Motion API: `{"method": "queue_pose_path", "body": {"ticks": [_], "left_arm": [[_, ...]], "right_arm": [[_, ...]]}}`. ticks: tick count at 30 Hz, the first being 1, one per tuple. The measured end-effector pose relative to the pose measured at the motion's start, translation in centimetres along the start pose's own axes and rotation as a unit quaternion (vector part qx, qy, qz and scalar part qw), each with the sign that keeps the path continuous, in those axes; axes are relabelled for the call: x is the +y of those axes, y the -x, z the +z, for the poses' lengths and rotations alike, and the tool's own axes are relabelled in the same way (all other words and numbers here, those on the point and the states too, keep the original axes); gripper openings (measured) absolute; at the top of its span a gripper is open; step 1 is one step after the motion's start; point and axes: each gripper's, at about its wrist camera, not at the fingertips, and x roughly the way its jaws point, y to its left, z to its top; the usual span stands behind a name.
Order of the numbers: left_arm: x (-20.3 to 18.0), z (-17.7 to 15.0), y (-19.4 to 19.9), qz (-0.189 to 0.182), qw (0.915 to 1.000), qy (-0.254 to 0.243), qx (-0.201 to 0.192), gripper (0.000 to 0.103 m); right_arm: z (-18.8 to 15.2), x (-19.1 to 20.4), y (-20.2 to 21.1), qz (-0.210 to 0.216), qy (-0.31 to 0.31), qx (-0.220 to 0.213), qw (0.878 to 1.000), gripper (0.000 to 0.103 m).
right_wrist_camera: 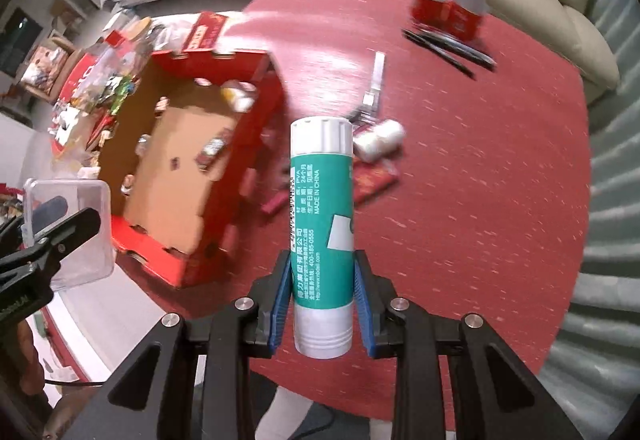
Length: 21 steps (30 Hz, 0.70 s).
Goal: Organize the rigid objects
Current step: 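Carry the plastic box and glue stick into the cardboard box and release both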
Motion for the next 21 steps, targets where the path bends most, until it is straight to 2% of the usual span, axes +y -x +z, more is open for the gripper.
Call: {"method": "queue_pose_path", "body": {"ticks": [5,11,21], "left_arm": [[4.9,0.2,-0.5,0.005,0.9996,0.028,0.000,0.082],[8.7,0.3,-1.3,0.016,0.9986,0.051,0.000,0.082],[11.0,0.2,-2.8,0.012,0.9977,0.065,0.011,0.082]], "right_arm": [[1.6,6.0,-0.6,-0.002,0.046,-0.002,0.999,0.031],[3.1,11.4,-1.4,-0.005,0.091,-0.002,0.996,0.031],[3.9,15.4,-3.1,-0.022,0.132,0.015,0.991,0.031]]}}
